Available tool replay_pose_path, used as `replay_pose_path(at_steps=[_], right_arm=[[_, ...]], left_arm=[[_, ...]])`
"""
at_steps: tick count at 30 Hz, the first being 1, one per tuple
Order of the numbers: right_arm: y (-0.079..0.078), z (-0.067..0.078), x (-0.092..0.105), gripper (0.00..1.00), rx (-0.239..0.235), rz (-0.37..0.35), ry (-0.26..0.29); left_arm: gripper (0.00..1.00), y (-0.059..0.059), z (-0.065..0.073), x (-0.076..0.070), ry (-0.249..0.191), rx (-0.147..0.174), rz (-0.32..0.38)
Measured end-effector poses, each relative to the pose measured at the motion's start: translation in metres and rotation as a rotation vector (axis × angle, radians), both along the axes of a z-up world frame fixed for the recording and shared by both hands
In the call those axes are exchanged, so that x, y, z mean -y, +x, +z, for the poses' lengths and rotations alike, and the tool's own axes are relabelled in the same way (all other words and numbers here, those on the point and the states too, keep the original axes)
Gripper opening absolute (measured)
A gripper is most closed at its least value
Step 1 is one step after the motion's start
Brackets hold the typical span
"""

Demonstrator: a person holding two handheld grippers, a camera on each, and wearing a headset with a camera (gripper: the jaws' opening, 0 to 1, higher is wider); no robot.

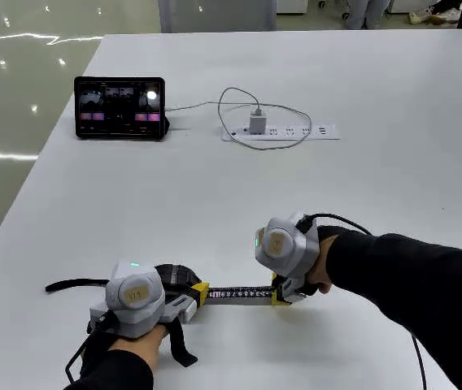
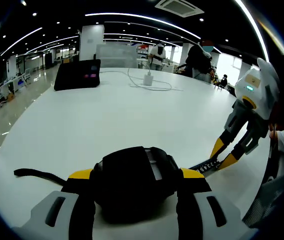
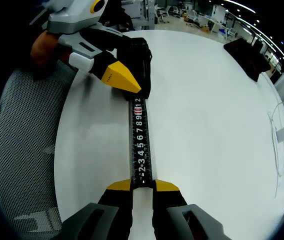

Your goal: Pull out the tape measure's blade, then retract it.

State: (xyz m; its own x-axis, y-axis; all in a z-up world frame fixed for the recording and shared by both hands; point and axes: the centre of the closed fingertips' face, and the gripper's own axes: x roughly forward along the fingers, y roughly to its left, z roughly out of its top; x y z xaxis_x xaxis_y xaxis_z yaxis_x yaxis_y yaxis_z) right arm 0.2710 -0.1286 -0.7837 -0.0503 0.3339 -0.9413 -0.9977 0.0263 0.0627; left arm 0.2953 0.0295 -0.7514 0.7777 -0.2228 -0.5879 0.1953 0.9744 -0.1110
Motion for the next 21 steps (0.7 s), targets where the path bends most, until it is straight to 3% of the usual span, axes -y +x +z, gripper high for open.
replay_pose_path(at_steps=[21], right_arm=[[0.000,0.001,-0.012,0.11,0.004,-0.001,0.041]], left_arm=[[0.61,0.000,0.000,0.000,0.000,-0.002,-0.003]])
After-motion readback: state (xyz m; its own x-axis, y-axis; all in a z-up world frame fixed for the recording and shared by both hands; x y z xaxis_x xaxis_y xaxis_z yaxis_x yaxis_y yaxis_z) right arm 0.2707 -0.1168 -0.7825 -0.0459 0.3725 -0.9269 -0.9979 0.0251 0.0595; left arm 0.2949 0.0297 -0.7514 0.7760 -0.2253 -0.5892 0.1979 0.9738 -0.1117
